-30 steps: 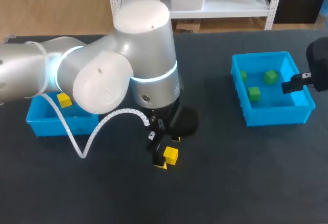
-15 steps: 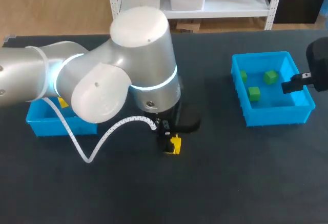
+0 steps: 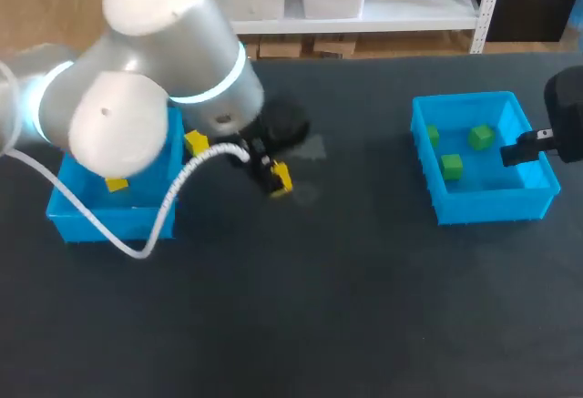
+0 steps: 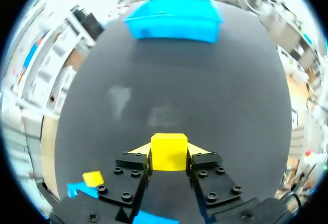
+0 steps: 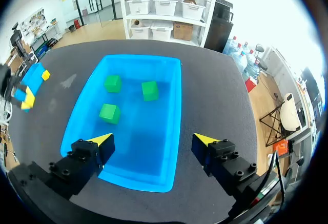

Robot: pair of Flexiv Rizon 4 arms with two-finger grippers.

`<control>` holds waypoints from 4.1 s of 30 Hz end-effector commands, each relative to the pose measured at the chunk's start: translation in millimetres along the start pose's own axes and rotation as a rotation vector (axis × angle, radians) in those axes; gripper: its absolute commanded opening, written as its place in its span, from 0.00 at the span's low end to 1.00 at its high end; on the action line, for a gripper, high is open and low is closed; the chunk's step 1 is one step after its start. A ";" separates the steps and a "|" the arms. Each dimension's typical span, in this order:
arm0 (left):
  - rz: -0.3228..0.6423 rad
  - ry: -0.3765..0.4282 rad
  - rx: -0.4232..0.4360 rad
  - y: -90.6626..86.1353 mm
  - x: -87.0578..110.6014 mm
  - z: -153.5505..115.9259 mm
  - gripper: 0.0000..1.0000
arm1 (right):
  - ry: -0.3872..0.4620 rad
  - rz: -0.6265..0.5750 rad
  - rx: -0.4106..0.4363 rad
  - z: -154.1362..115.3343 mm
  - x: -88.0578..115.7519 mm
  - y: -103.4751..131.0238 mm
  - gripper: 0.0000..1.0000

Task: Put the green cubes in the right bin and the yellow cubes in the left bin.

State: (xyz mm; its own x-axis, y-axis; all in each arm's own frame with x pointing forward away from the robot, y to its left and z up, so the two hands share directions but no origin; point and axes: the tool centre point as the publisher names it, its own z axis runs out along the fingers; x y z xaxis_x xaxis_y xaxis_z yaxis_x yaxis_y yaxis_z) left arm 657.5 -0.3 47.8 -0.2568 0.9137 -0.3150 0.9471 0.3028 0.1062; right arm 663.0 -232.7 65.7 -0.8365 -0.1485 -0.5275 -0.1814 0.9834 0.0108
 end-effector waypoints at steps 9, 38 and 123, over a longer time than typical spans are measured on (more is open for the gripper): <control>-0.422 -0.077 -0.227 73.4 72.6 -60.0 0.00 | -0.005 0.001 0.002 0.8 0.9 0.4 1.00; -0.476 0.118 -0.273 94.2 160.2 -74.6 1.00 | -0.005 0.001 0.002 0.8 0.9 0.4 1.00; 0.021 0.467 -0.104 163.1 78.9 17.7 1.00 | -0.005 0.001 0.002 0.8 0.9 0.4 1.00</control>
State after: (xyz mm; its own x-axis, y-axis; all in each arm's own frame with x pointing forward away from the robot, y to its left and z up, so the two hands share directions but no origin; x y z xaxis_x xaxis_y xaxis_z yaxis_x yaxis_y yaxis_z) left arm 790.2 114.8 25.4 -0.3189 0.9371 0.1420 0.9338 0.2850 0.2161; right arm 663.0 -232.6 65.7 -0.8365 -0.1486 -0.5275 -0.1815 0.9833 0.0107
